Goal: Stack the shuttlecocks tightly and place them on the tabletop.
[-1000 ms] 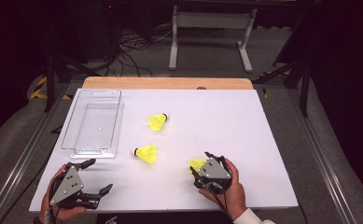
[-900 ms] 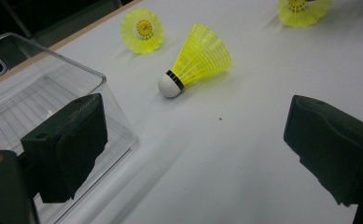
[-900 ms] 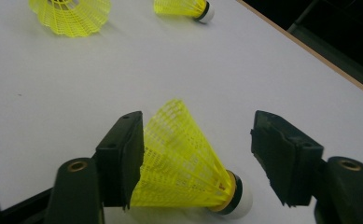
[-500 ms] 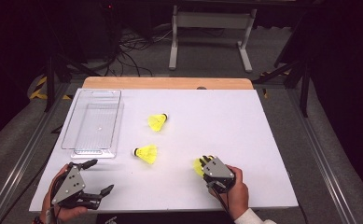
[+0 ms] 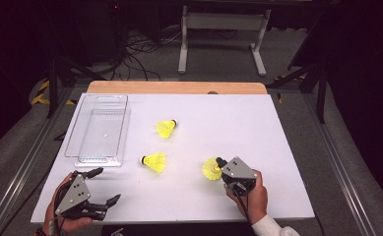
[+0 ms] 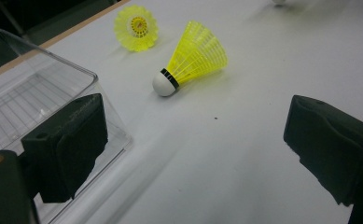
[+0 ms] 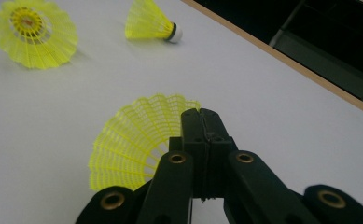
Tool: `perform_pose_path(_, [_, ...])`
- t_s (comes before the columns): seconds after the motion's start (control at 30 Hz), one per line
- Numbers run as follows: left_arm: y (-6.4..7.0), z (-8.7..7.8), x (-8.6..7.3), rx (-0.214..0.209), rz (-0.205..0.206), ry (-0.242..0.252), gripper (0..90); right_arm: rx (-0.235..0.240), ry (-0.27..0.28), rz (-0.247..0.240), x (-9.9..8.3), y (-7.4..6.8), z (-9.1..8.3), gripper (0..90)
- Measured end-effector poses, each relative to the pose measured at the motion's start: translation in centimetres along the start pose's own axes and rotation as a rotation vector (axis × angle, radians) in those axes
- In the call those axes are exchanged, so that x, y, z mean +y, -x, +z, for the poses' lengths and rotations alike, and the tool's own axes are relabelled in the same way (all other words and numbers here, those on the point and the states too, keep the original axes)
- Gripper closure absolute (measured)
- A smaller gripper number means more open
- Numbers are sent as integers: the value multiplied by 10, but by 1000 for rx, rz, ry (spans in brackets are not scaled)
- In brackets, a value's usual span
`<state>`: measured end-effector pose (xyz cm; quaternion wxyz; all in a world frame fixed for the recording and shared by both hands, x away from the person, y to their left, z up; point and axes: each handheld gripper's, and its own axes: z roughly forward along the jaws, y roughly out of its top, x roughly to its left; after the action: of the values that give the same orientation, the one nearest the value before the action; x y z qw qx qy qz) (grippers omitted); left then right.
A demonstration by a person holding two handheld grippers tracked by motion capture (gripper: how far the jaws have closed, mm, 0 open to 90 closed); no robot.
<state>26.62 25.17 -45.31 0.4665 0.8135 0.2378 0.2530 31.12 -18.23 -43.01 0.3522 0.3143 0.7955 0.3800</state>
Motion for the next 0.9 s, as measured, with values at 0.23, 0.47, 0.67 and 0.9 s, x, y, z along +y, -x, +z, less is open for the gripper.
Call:
perform_pose_path(0.23, [0, 0, 0, -1, -2, -1, 73, 123, 84, 53, 20, -6, 11, 900])
perform_pose_path(0.47, [0, -1, -1, -5, 1, 1, 73, 241, 79, 127, 21, -16, 27, 900])
perform_pose_path(0.67, [0, -1, 0, -7, 5, -1, 75, 278, 54, 209, 11, -6, 31, 897])
perform_pose_path(0.9, [1, 0, 0, -12, 5, -6, 79, 270, 16, 228, -3, 13, 28, 880])
